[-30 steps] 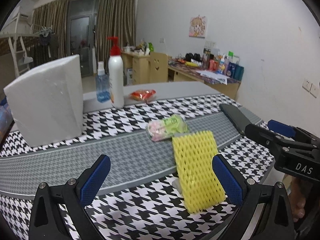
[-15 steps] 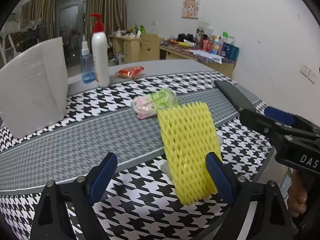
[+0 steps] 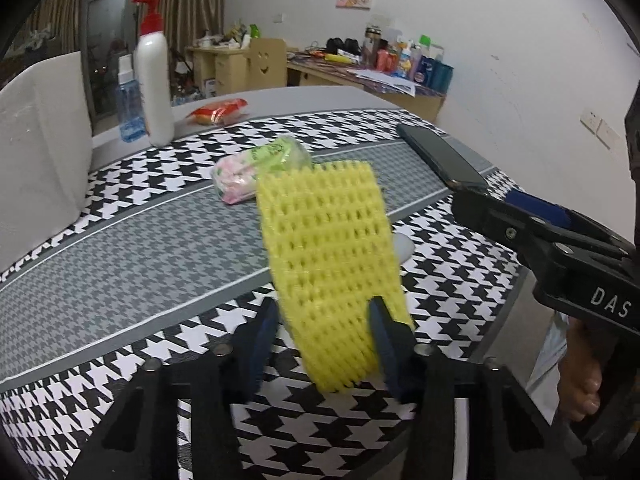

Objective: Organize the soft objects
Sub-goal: 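Grasp the yellow foam net with the left gripper and lift it, then grasp the grey sock with the right gripper while the left holds the yellow net, then carry the yellow net with the left gripper while the right carries the grey sock toward the box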

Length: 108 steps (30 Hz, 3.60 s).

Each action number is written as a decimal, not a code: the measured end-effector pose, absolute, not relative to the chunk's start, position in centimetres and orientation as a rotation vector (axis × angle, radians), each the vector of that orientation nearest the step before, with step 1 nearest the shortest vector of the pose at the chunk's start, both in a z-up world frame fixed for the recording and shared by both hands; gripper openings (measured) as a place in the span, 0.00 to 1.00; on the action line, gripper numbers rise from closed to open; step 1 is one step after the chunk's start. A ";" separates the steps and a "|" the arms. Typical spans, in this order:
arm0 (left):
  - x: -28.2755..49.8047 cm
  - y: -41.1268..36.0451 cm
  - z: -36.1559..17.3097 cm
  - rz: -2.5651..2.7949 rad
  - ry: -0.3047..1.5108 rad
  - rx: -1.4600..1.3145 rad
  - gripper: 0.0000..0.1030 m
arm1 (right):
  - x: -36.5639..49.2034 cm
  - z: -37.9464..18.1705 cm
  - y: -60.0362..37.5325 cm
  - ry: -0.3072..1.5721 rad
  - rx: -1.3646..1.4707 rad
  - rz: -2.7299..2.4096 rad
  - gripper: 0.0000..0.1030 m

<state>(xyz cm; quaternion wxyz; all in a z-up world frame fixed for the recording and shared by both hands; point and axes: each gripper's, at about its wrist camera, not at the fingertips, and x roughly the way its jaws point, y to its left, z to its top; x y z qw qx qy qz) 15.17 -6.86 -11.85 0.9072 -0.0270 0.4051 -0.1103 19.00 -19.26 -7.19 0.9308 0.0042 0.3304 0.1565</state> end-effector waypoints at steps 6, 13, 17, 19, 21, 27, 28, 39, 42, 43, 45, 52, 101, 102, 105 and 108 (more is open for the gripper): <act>14.9 -7.3 -11.5 -0.225 0.810 -0.026 0.21 | 19.0 -7.4 -19.5 0.683 0.015 0.320 0.86; 14.1 -7.5 -11.1 -0.277 0.790 -0.007 0.10 | 19.1 -7.8 -19.3 0.694 0.021 0.329 0.86; 13.6 -7.1 -10.5 -0.291 0.766 -0.014 0.10 | 19.0 -7.8 -19.2 0.698 0.022 0.333 0.86; 13.3 -6.8 -10.1 -0.294 0.755 -0.015 0.10 | 19.0 -7.9 -19.2 0.703 0.021 0.335 0.86; 12.9 -6.3 -9.8 -0.293 0.747 -0.021 0.10 | 19.2 -8.0 -19.1 0.706 0.020 0.333 0.86; 12.3 -4.8 -9.3 -0.261 0.735 -0.044 0.10 | 19.8 -8.0 -18.4 0.722 0.025 0.347 0.86; 12.3 -4.5 -9.2 -0.256 0.733 -0.047 0.10 | 19.9 -8.0 -18.2 0.724 0.024 0.351 0.86; 12.6 -2.7 -9.0 -0.205 0.723 -0.064 0.10 | 21.2 -7.7 -16.0 0.748 0.004 0.394 0.86; 12.7 -2.1 -8.9 -0.188 0.725 -0.073 0.10 | 21.7 -7.9 -15.5 0.765 0.009 0.406 0.86; 12.7 -1.9 -8.9 -0.182 0.725 -0.073 0.10 | 22.0 -8.0 -15.2 0.771 0.013 0.416 0.86; 12.8 -1.5 -8.9 -0.172 0.726 -0.080 0.10 | 22.4 -8.1 -14.7 0.787 0.003 0.418 0.86; 13.2 -0.8 -9.2 -0.145 0.746 -0.089 0.10 | 23.6 -8.7 -13.1 0.829 -0.017 0.447 0.86; 11.0 3.3 -6.8 -0.041 0.673 -0.103 0.10 | 21.2 -5.6 -10.5 0.764 -0.144 0.514 0.17; 10.9 3.4 -6.6 -0.036 0.667 -0.104 0.10 | 21.1 -5.4 -10.4 0.756 -0.146 0.518 0.17; 10.7 3.8 -6.3 -0.022 0.653 -0.098 0.10 | 20.8 -5.0 -10.1 0.741 -0.144 0.530 0.17; 10.5 4.3 -5.9 -0.006 0.640 -0.097 0.10 | 20.4 -4.5 -9.7 0.726 -0.145 0.544 0.17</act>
